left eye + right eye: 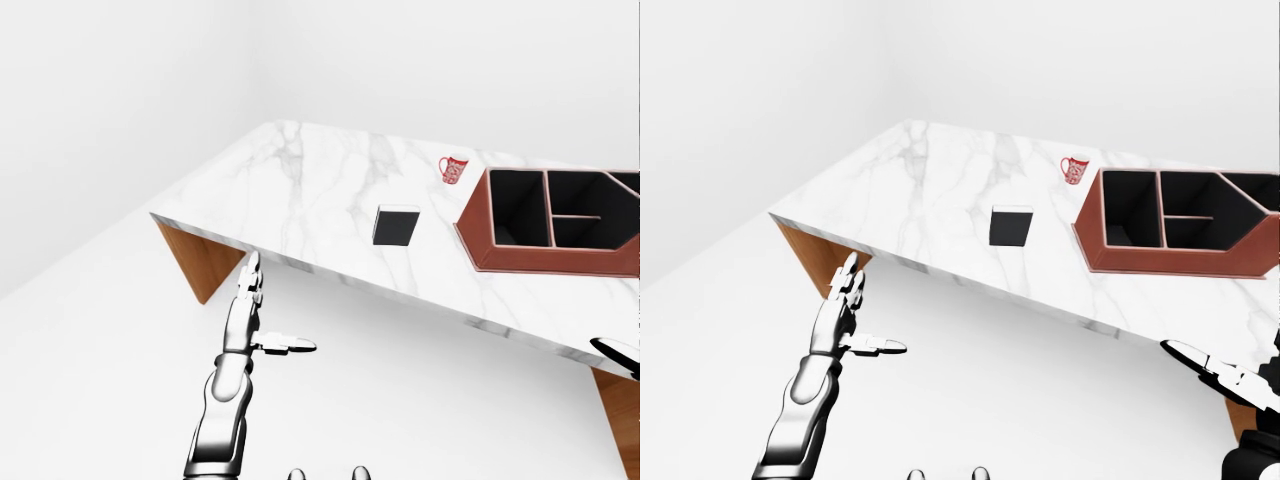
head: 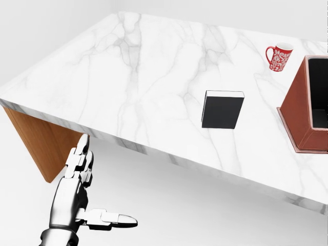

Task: Pick up the book and place it in the left compartment of the caddy.

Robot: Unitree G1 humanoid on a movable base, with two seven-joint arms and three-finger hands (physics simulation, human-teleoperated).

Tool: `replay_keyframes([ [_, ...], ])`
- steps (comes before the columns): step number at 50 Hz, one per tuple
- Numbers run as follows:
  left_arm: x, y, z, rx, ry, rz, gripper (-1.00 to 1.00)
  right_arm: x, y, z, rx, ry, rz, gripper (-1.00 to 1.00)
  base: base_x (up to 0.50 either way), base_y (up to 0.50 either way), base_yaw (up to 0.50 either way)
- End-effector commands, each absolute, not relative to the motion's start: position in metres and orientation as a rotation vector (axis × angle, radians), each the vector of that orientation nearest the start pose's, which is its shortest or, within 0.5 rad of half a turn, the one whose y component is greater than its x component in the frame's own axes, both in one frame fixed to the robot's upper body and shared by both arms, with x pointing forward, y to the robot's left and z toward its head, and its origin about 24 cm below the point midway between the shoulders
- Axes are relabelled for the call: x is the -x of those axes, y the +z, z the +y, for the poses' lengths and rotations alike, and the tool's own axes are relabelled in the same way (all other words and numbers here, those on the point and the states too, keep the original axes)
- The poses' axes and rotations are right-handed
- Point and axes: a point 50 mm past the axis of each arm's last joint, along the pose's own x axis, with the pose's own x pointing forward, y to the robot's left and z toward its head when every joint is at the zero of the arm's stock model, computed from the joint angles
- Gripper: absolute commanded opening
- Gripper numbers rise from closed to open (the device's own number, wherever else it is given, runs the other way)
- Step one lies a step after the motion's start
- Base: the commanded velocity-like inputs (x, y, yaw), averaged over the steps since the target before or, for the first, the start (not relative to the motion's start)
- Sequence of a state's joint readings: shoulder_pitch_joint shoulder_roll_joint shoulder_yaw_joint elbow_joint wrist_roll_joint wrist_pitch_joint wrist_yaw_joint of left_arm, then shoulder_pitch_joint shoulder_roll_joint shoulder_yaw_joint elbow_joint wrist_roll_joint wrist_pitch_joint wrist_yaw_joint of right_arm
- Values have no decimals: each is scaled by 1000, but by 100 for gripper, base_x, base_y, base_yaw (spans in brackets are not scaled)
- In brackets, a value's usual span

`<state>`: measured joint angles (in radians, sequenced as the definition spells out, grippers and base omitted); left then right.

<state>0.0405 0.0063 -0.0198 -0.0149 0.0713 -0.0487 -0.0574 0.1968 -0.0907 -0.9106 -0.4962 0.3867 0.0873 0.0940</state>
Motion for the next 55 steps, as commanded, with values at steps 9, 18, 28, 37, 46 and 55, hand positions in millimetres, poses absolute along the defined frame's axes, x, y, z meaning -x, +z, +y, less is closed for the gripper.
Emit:
replay_keyframes([
  [9, -246, 40, 145, -78, -67, -23, 100, -120, 140, -339, 27, -708, -391, 100, 8, -19, 0],
  [18, -246, 40, 145, -76, -66, -23, 100, -121, 140, -338, 29, -708, -392, 100, 9, -19, 0],
  [28, -246, 40, 145, -77, -67, -23, 100, -121, 139, -338, 29, -708, -386, 100, 8, -19, 0],
  [37, -244, 41, 144, -76, -69, -22, 100, -121, 139, -339, 30, -711, -384, 100, 9, -19, 0],
  [46, -247, 39, 145, -76, -67, -21, 100, -121, 138, -339, 28, -711, -381, 100, 9, -19, 0],
  [55, -245, 40, 145, -71, -62, -20, 100, -121, 137, -339, 27, -713, -377, 100, 9, -19, 0],
])
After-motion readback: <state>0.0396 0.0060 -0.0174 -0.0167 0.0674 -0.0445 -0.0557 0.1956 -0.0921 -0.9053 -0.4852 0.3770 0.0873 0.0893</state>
